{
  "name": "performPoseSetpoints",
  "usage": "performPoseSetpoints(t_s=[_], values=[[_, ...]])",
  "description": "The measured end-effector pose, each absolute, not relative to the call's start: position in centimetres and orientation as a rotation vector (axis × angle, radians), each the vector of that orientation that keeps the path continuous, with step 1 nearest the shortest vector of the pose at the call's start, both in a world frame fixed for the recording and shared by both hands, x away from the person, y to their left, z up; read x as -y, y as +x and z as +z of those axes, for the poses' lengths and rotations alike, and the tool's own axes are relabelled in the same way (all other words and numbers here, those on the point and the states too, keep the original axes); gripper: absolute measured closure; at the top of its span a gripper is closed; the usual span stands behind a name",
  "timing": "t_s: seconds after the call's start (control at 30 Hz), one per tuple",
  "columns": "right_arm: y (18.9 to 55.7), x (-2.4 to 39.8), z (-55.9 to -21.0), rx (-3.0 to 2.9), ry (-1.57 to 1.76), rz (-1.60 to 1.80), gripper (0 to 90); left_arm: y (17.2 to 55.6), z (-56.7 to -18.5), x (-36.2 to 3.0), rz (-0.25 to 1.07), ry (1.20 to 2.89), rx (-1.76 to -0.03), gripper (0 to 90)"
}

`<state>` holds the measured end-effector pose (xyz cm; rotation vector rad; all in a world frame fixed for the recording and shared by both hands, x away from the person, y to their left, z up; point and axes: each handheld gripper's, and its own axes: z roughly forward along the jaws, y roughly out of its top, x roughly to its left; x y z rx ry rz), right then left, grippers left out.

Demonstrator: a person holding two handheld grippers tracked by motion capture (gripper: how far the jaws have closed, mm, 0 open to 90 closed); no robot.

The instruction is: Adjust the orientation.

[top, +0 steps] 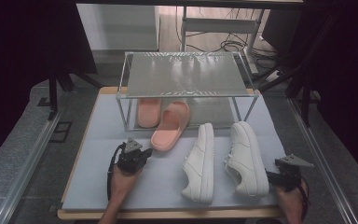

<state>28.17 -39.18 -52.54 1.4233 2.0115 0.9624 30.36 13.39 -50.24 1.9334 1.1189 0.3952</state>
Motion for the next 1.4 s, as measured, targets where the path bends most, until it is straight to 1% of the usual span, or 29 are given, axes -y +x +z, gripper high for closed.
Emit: performPoseSetpoints(t_s=[0.53, 0.83, 1.07, 1.4], values=[[28.2, 39.2, -52.6, -2.009, 1.424, 0.964, 20.7, 31.8, -50.7, -10.0, 0.363, 1.977, -1.069, 89.6], [28.2, 39.2, -52.5, -2.011, 1.424, 0.963, 20.7, 33.3, -50.8, -8.5, 0.357, 1.966, -1.072, 89.5], [28.2, 39.2, -52.5, -2.011, 1.424, 0.964, 20.7, 34.6, -51.2, -8.4, 0.37, 1.93, -1.105, 89.5], [28.2, 39.2, -52.5, -2.011, 1.424, 0.964, 20.7, 36.8, -51.3, -8.5, 0.375, 1.922, -1.138, 89.4]])
